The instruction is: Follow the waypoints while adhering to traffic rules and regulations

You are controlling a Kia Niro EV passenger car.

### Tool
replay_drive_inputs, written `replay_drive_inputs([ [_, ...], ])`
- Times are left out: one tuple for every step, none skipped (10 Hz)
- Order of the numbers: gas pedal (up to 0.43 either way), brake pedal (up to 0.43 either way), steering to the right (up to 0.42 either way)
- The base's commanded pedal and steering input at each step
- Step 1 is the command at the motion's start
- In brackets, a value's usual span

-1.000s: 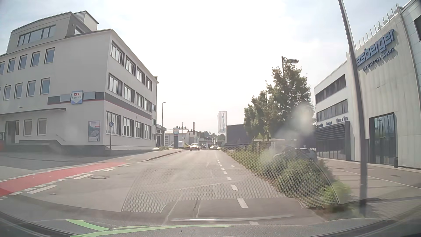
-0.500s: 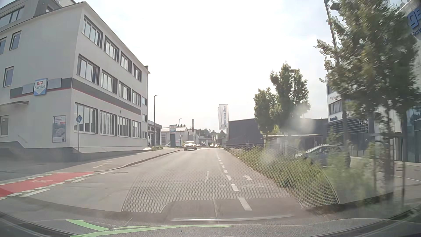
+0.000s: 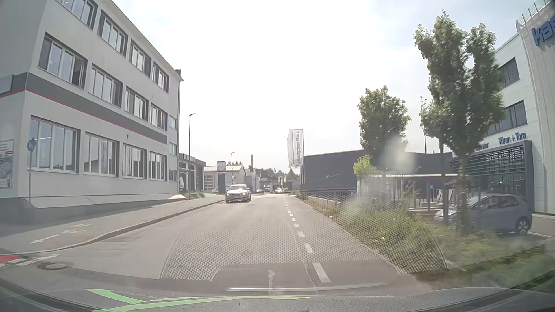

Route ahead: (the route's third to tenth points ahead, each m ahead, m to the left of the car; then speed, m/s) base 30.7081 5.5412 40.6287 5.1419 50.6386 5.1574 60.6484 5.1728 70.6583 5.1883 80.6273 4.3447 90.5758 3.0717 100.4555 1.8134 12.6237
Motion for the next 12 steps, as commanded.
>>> replay_drive_inputs([
  [0.067,0.0,0.001],
  [0.067,0.0,0.001],
  [0.067,0.0,0.001],
  [0.067,0.0,0.001],
  [0.067,0.0,0.001],
  [0.067,0.0,0.001],
  [0.067,0.0,-0.001],
  [0.067,0.0,-0.002],
  [0.067,0.0,-0.002],
  [0.067,0.0,-0.002],
  [0.067,0.0,-0.002],
  [0.067,0.0,-0.003],
])
